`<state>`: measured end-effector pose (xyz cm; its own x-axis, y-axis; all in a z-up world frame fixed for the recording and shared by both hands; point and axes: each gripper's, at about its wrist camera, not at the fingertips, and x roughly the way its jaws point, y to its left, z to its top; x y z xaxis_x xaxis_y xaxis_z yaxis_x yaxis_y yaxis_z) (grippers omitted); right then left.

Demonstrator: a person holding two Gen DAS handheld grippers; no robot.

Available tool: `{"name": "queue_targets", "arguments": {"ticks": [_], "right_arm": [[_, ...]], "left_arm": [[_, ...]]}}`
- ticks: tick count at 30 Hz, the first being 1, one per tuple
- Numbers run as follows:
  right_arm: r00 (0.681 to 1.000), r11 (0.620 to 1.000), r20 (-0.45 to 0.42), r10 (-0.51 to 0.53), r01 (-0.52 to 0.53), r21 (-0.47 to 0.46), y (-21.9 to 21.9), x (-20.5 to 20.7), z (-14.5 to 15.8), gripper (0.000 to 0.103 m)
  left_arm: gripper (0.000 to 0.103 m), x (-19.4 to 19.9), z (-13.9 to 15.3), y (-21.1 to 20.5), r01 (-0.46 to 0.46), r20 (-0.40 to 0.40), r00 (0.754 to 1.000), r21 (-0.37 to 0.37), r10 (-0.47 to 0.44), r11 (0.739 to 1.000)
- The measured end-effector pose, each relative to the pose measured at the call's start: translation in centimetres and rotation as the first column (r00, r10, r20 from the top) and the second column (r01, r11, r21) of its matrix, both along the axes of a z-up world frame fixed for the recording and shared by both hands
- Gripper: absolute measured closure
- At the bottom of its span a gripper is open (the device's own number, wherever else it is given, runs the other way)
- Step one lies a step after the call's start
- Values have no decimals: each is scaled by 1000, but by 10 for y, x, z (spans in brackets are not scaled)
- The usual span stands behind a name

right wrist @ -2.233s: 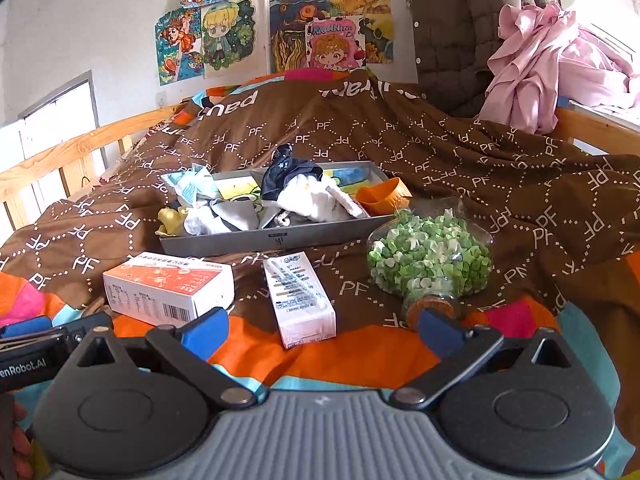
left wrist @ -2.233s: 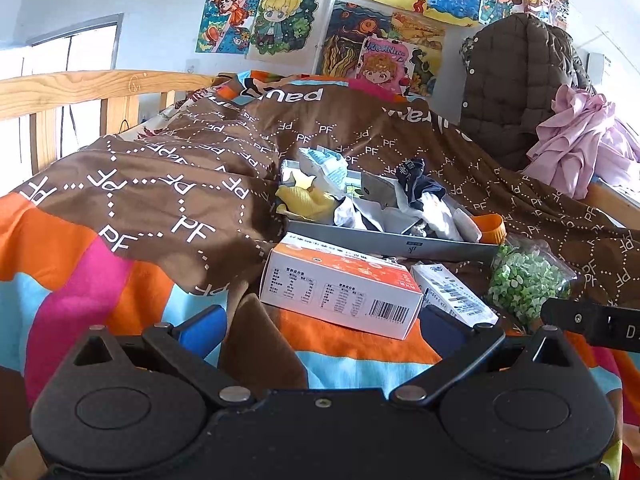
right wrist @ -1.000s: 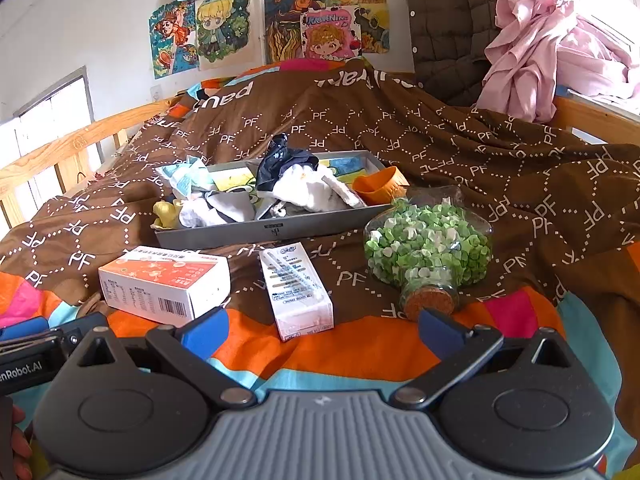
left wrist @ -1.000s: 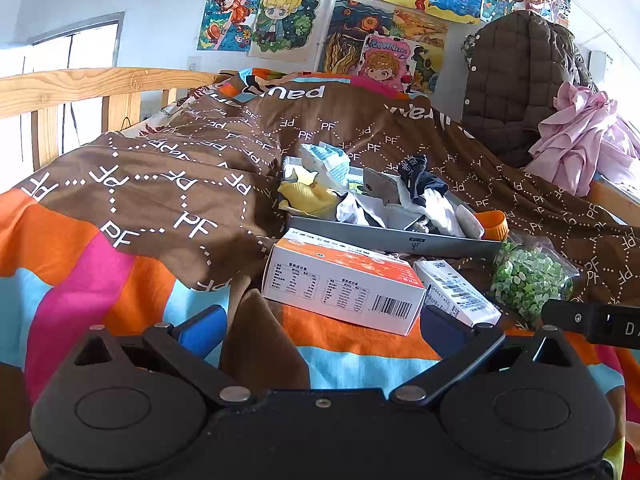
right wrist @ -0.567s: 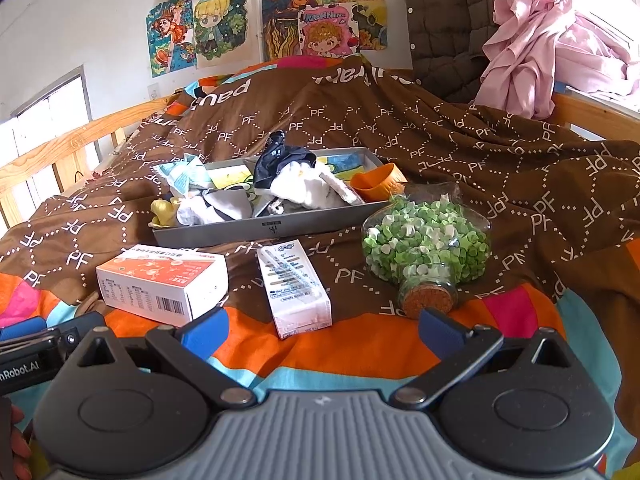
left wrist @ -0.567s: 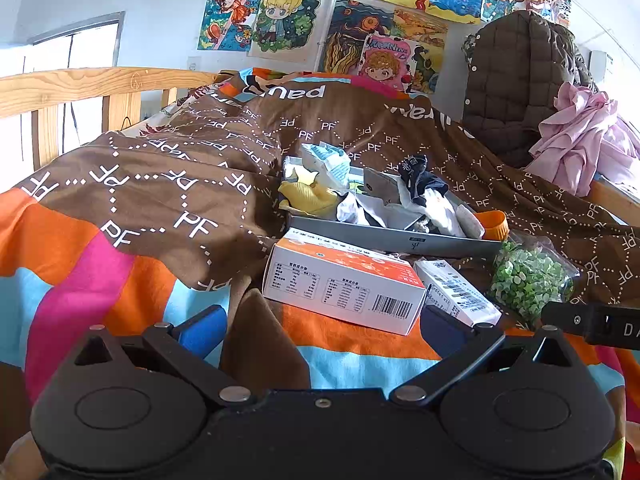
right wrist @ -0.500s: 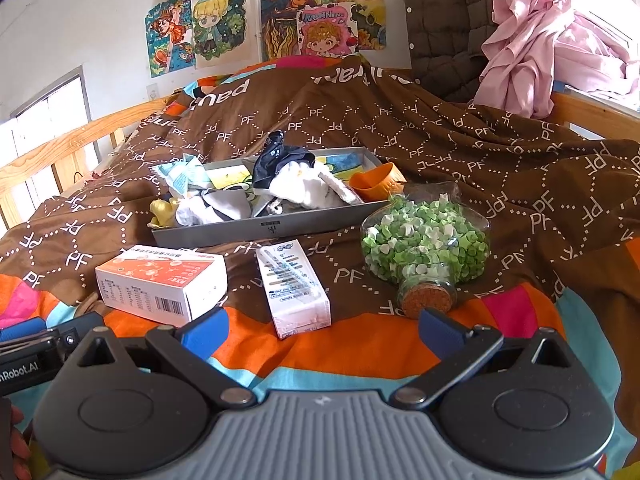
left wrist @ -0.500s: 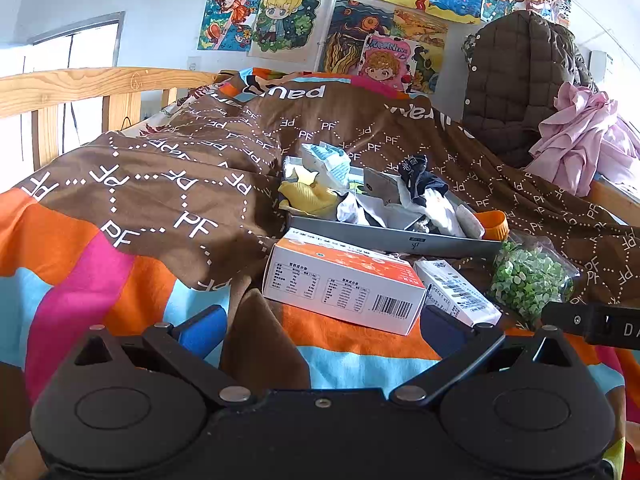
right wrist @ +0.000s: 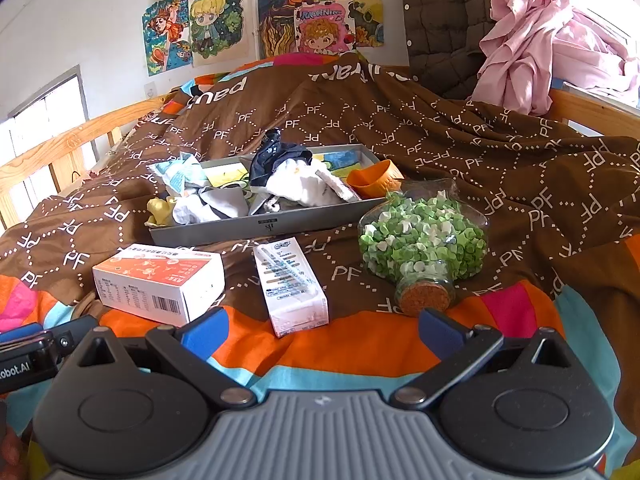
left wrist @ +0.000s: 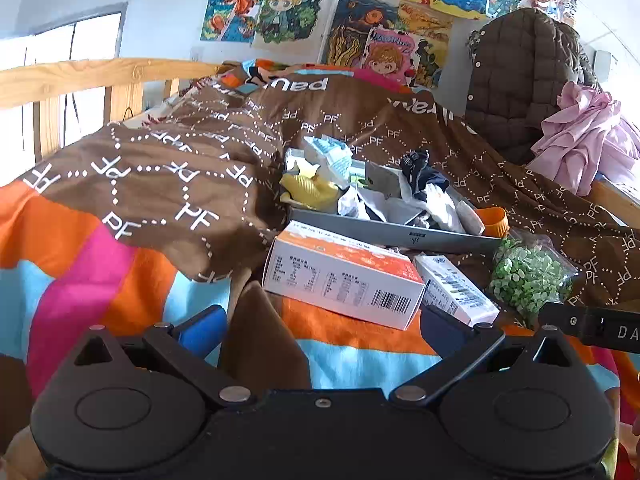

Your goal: Organize soft objects

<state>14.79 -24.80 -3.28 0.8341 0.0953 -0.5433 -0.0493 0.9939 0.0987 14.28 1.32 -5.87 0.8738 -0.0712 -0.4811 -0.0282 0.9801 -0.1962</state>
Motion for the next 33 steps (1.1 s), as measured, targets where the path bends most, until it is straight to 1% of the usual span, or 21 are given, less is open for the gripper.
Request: {"name": "queue_targets", "arguments": {"ticks": [16, 33], "right_arm": [[1000, 1000, -3, -6, 6, -6, 0, 1, 0, 0], [1000, 1000, -3, -5, 5, -9, 0, 1, 0, 0]], "left_arm": [[1, 0, -1, -1, 17, -12, 1000, -19, -17, 1000], [1, 2, -1, 0, 6, -29, 1000, -28, -7, 1000]]}}
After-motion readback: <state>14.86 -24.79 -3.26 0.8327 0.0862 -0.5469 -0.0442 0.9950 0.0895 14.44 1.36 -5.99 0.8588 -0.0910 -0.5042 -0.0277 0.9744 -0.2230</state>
